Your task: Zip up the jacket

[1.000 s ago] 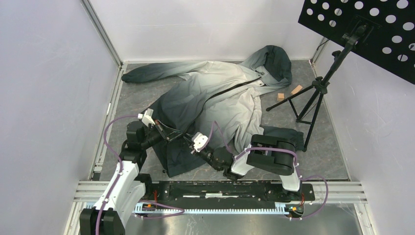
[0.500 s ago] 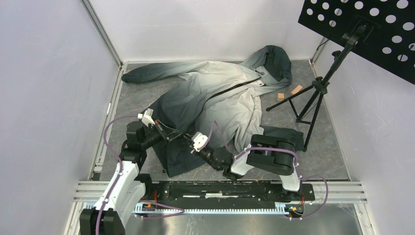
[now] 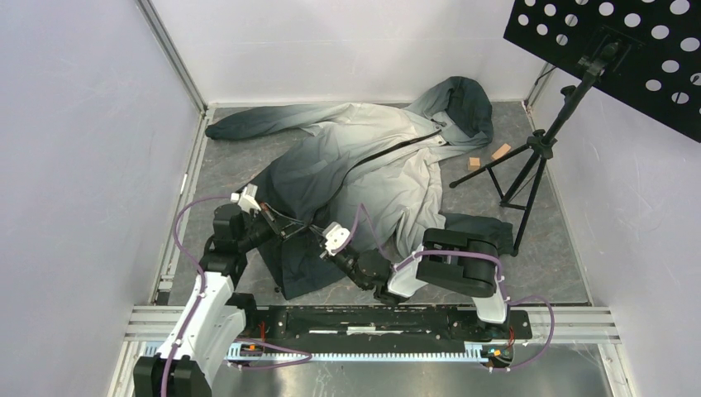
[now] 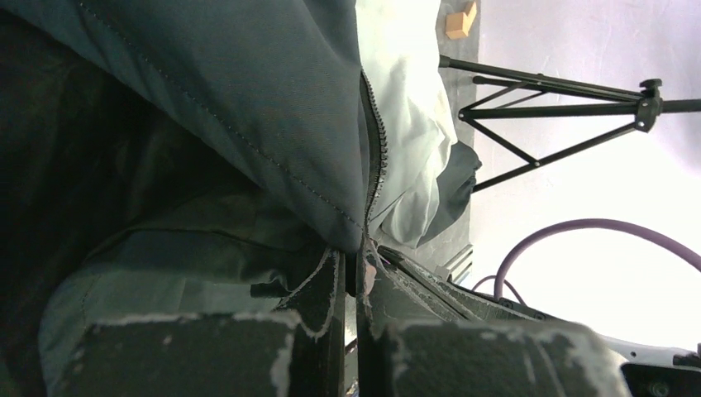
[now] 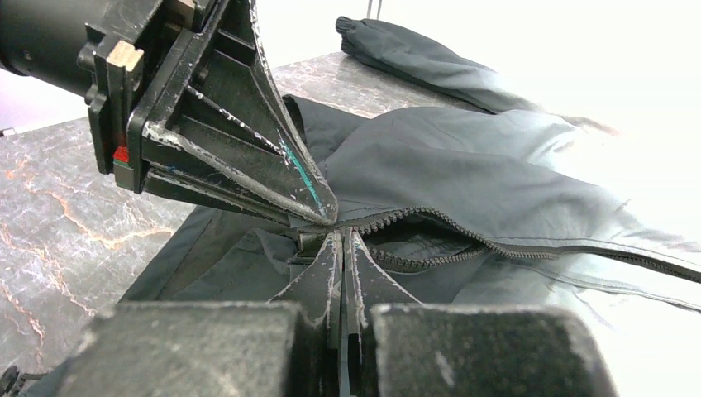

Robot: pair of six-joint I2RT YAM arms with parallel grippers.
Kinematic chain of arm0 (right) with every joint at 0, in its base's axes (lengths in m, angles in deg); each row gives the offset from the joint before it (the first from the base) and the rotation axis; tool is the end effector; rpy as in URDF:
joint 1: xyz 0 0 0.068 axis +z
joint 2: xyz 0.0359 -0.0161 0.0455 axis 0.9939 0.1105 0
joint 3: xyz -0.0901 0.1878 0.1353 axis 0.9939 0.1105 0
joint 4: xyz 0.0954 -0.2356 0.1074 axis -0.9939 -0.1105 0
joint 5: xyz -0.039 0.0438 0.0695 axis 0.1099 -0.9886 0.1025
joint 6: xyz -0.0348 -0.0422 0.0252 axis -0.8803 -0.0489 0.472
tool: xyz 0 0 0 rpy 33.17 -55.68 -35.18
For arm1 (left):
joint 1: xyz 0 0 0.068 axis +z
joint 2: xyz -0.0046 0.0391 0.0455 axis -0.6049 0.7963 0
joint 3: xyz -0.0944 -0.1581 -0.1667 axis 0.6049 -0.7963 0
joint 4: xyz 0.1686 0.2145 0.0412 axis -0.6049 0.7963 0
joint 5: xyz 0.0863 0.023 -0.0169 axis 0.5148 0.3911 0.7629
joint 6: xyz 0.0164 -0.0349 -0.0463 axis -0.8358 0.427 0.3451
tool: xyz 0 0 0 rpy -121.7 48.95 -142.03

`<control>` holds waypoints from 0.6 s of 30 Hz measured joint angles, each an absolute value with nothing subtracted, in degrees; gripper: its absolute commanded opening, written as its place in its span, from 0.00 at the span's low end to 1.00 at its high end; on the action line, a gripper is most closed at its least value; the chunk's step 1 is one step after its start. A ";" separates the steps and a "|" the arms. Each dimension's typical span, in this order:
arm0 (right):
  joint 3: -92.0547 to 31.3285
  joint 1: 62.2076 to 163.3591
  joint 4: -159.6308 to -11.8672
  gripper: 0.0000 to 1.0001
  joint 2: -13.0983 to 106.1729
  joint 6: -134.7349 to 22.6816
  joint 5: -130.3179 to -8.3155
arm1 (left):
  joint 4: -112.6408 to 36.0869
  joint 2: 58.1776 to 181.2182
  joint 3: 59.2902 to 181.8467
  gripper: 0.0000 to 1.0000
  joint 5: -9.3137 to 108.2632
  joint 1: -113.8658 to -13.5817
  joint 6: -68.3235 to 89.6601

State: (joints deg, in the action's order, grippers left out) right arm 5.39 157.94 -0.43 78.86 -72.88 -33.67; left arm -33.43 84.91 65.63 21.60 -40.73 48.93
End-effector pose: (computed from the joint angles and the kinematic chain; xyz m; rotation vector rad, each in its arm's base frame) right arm 0.1170 0.3383 0.1219 -0.6081 1.2881 0.5945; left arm 0.1983 -0.0385 0.1721 -0.4355 2.1076 -1.2048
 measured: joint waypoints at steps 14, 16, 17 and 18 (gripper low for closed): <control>-0.33 158.31 -9.61 0.00 76.19 -75.94 -29.99 | -20.93 84.67 74.18 0.02 27.96 -41.10 45.00; -1.08 157.65 -12.67 0.00 75.54 -75.62 -30.80 | -19.16 84.69 75.03 0.02 29.18 -41.10 44.65; -1.54 157.02 -14.79 0.00 75.06 -75.53 -31.37 | -18.22 84.67 75.45 0.02 29.64 -41.10 44.52; -2.10 156.14 -17.23 0.00 74.42 -75.27 -32.07 | -17.02 84.67 75.93 0.02 30.47 -41.10 44.28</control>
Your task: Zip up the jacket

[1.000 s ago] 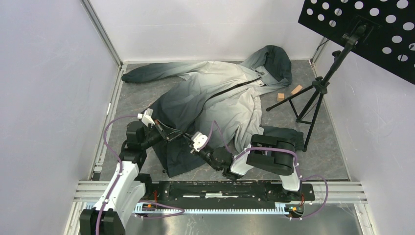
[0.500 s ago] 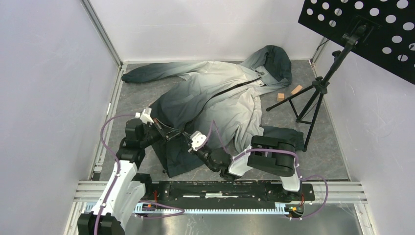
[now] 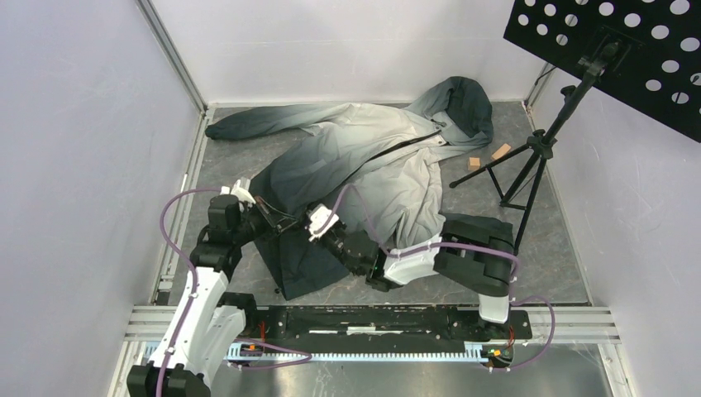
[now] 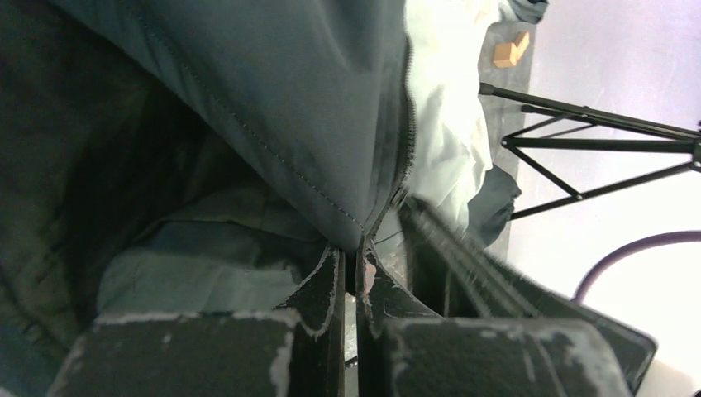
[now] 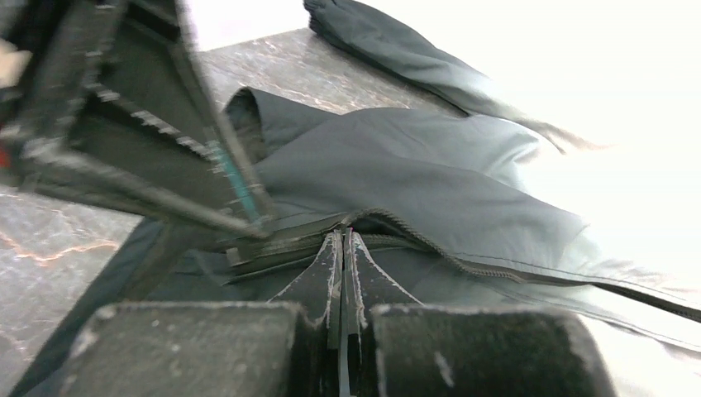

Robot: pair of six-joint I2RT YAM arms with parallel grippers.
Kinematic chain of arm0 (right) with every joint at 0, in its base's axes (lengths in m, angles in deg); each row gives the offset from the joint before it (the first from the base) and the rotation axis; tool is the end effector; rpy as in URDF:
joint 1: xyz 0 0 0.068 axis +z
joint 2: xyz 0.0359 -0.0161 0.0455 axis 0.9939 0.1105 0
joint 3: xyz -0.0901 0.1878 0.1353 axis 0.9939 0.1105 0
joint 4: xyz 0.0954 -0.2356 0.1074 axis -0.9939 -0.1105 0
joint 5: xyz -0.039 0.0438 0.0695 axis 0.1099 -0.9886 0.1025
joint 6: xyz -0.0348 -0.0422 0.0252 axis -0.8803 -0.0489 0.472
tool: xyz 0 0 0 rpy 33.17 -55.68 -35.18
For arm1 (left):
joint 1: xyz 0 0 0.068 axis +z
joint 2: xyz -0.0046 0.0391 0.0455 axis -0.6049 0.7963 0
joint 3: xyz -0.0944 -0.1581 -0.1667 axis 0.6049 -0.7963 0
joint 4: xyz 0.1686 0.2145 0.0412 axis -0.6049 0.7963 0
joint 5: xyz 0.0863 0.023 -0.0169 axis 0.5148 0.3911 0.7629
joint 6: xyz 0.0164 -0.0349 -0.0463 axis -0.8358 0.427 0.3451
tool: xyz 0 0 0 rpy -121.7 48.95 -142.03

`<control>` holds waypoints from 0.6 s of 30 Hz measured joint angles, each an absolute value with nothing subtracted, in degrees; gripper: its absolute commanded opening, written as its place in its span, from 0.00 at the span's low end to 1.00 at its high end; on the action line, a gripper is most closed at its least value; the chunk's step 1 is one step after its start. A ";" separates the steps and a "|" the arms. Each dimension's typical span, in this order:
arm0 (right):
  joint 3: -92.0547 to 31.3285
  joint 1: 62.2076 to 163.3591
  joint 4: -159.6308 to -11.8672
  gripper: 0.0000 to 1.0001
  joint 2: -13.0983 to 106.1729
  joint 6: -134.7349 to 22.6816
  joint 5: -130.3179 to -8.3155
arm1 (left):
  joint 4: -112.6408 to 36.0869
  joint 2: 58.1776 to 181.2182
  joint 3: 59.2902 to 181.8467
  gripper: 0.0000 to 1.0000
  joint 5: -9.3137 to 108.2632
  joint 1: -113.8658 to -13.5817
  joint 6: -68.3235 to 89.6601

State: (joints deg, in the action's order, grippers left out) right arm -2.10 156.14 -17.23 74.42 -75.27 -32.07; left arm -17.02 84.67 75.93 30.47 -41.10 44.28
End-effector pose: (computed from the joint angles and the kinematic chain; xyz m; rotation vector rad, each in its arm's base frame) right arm 0.1373 0.3617 0.1511 -0.6545 1.3413 0.4727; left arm 0.1998 -0.0340 0.2085 -0.5015 2.1718 -0.9958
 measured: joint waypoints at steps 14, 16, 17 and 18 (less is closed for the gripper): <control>-12.81 144.12 -52.18 0.00 67.54 -70.61 -49.75 | -9.76 84.67 78.35 0.02 37.38 -41.10 42.20; -15.33 142.46 -56.68 0.00 67.63 -70.81 -52.73 | -7.88 84.50 80.30 0.02 38.58 -41.10 41.57; -16.38 141.70 -58.21 0.00 67.74 -70.92 -53.60 | -7.11 84.30 81.55 0.02 39.41 -41.10 41.15; -17.99 140.67 -60.44 0.00 68.00 -71.31 -54.36 | -6.39 84.10 82.77 0.02 40.06 -41.10 40.67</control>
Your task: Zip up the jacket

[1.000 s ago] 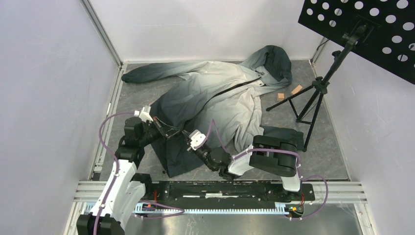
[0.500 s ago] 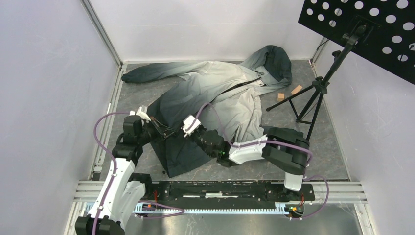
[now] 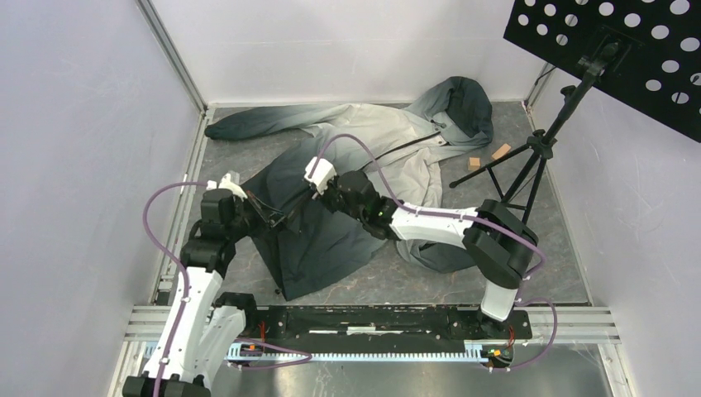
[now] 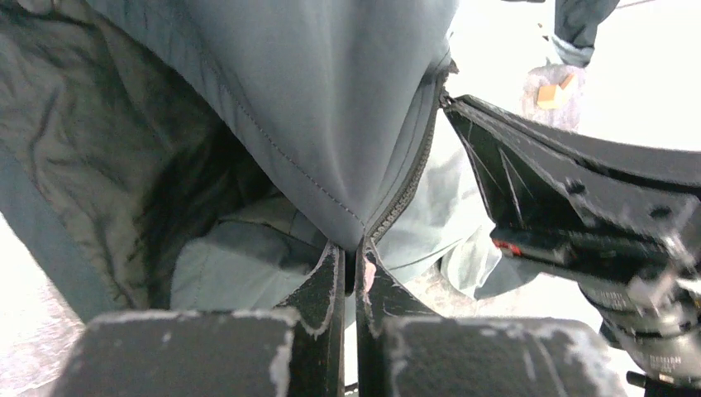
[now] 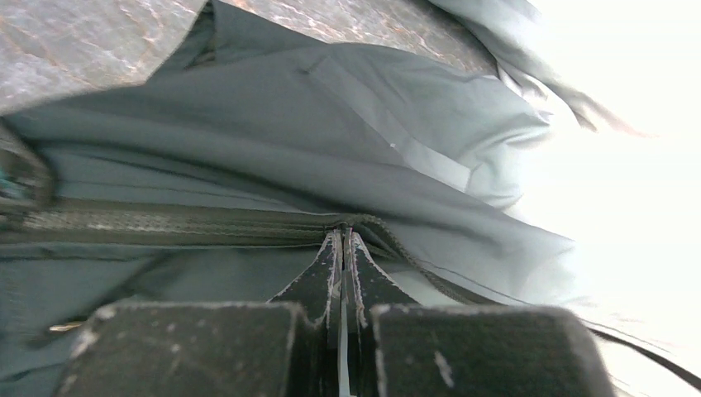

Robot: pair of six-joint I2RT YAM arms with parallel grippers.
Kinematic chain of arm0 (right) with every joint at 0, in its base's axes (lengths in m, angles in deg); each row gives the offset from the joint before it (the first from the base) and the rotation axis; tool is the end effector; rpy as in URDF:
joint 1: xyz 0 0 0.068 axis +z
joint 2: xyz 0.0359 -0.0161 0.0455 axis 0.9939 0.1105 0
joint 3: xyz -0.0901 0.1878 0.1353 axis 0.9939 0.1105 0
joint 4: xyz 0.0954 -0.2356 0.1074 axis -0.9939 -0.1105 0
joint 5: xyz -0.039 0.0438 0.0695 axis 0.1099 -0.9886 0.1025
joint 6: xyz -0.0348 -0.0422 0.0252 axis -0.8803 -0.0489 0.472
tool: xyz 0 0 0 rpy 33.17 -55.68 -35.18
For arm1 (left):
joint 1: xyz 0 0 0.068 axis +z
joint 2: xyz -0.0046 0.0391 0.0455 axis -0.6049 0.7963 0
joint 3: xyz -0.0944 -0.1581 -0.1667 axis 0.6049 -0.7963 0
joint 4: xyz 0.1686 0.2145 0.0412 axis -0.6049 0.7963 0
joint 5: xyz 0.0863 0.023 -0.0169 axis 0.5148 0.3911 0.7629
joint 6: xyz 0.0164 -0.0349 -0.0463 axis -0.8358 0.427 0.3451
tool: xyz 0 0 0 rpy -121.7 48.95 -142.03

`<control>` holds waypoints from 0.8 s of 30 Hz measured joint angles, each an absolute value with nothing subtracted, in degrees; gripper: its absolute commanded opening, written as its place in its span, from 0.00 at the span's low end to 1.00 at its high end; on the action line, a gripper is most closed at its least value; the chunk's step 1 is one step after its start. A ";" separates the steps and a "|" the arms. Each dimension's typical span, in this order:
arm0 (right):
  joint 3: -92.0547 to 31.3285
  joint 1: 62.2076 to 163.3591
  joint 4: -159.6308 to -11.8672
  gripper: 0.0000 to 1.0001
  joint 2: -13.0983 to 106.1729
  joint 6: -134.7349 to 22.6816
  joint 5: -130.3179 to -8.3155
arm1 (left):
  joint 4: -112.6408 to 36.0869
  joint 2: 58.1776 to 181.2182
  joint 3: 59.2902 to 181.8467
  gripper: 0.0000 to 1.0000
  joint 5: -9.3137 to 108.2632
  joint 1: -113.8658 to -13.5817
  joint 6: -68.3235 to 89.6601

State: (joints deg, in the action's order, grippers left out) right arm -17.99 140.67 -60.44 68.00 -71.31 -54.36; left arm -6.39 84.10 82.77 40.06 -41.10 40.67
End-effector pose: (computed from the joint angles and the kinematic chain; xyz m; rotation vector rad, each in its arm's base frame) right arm 0.2366 0.3540 0.1983 -0.9223 1.6032 0.4797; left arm 0.1953 -0.0268 0.2342 -0.5567 2.1924 -0.7746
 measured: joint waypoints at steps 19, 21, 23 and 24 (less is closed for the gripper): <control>-28.64 120.23 -76.07 0.00 74.73 -81.23 -56.64 | -2.83 92.63 89.44 0.02 60.04 -40.97 33.57; -28.77 118.29 -76.05 0.00 75.06 -82.04 -58.17 | -5.48 93.94 88.80 0.02 58.95 -41.26 33.57; -29.01 117.50 -76.18 0.00 75.28 -83.00 -59.28 | -7.16 94.99 88.10 0.02 58.75 -41.37 33.57; -29.49 117.13 -76.44 0.00 75.54 -83.57 -59.92 | -7.90 95.49 87.73 0.02 58.71 -41.37 33.57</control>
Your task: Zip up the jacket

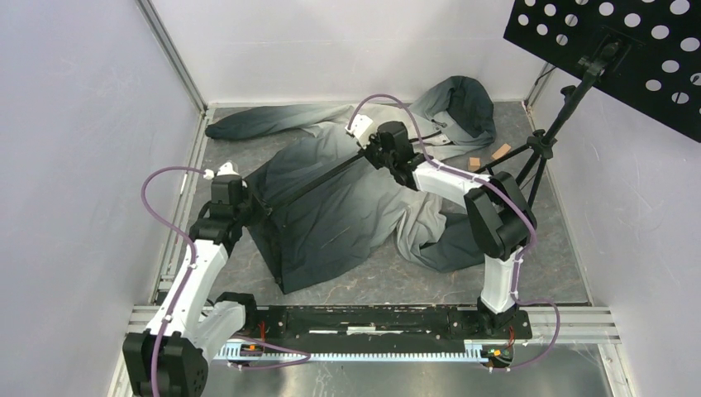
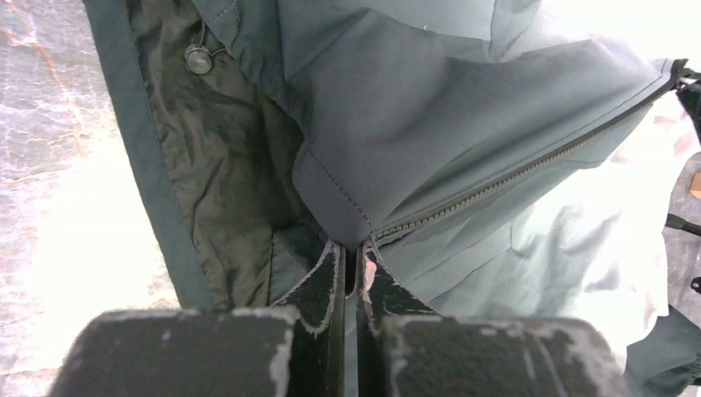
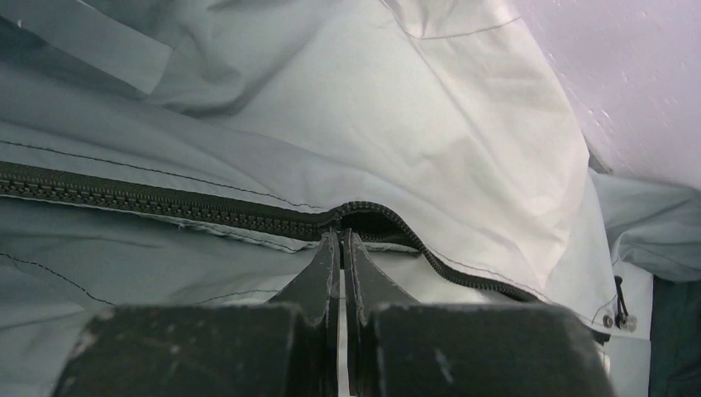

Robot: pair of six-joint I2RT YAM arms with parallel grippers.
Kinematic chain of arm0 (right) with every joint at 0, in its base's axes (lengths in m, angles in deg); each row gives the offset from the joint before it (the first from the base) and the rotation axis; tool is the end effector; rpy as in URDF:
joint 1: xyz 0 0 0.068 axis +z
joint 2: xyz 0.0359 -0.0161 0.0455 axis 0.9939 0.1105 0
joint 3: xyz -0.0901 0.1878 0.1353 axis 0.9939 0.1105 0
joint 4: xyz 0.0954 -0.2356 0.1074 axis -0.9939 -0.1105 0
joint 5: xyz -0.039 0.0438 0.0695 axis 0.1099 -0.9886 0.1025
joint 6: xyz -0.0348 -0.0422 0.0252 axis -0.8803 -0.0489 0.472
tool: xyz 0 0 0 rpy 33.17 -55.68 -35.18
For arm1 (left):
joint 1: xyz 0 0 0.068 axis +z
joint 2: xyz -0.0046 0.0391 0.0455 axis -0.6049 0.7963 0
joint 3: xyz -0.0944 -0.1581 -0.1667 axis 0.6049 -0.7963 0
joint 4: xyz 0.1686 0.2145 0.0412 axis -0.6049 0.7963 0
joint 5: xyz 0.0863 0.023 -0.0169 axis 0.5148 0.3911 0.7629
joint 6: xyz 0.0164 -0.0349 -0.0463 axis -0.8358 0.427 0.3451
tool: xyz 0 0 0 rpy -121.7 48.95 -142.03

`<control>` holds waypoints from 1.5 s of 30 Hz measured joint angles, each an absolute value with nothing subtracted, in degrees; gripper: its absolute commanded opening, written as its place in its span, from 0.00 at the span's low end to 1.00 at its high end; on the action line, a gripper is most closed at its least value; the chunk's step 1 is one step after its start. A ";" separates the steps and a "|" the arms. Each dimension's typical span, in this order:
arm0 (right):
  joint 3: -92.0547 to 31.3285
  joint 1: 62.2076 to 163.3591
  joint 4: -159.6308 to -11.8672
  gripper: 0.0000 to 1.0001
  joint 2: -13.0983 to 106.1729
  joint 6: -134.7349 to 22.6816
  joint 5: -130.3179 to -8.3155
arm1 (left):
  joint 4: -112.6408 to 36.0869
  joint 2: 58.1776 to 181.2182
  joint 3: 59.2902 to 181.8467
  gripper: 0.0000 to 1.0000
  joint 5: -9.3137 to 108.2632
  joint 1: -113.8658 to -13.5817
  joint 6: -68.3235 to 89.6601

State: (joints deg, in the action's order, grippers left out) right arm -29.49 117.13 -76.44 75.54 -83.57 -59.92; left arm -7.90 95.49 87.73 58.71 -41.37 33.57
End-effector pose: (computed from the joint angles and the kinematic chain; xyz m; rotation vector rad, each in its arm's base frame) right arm 0.3804 0.2498 0.1829 -0.9106 1.8217 0.1086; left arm 0.2276 -0.0157 0.2282 -0.6089 2.2113 -0.3341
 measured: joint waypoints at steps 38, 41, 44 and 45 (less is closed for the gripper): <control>-22.98 121.15 -63.37 0.00 76.44 -60.38 -79.98 | -3.68 92.65 87.12 0.02 58.71 -35.90 32.13; -23.13 120.76 -65.17 0.00 76.19 -62.81 -76.94 | -3.20 92.04 87.10 0.02 60.48 -35.90 32.23; -23.83 117.44 -68.12 0.00 76.19 -66.39 -72.90 | -2.52 92.43 87.14 0.02 60.59 -35.14 32.61; -23.98 115.49 -68.95 0.00 76.17 -67.62 -71.33 | -2.33 92.78 87.14 0.02 60.52 -34.52 32.91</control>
State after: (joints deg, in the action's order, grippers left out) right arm -23.98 115.49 -68.95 76.17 -67.62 -71.33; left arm -2.33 92.78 87.14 60.52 -34.52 32.91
